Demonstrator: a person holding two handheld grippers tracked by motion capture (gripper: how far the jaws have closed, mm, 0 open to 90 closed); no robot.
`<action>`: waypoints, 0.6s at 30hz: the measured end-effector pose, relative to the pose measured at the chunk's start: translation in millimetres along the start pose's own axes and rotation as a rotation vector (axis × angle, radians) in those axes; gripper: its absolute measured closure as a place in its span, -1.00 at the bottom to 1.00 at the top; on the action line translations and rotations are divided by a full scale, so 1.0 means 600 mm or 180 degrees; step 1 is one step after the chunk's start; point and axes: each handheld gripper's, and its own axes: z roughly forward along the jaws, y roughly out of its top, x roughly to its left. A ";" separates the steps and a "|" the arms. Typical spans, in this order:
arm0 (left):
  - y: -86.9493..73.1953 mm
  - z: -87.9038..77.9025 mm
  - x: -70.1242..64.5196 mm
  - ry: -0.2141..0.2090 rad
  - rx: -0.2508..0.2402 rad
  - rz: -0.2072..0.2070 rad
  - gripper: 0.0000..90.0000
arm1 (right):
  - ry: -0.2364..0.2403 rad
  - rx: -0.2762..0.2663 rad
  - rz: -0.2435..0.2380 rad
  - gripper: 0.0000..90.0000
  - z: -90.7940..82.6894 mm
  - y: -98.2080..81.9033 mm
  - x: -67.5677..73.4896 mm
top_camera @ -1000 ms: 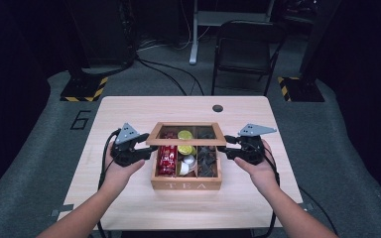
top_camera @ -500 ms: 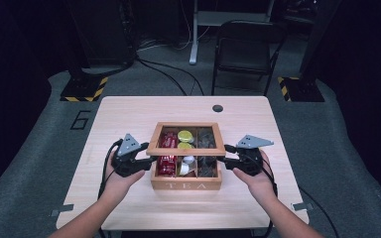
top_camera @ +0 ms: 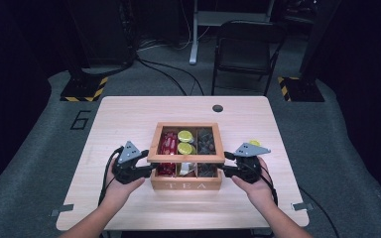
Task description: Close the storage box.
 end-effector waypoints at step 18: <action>-0.033 0.012 -0.012 -0.0087 0.0018 -0.0052 0.00 | -0.0028 0.0067 -0.0088 0.05 0.009 -0.031 0.019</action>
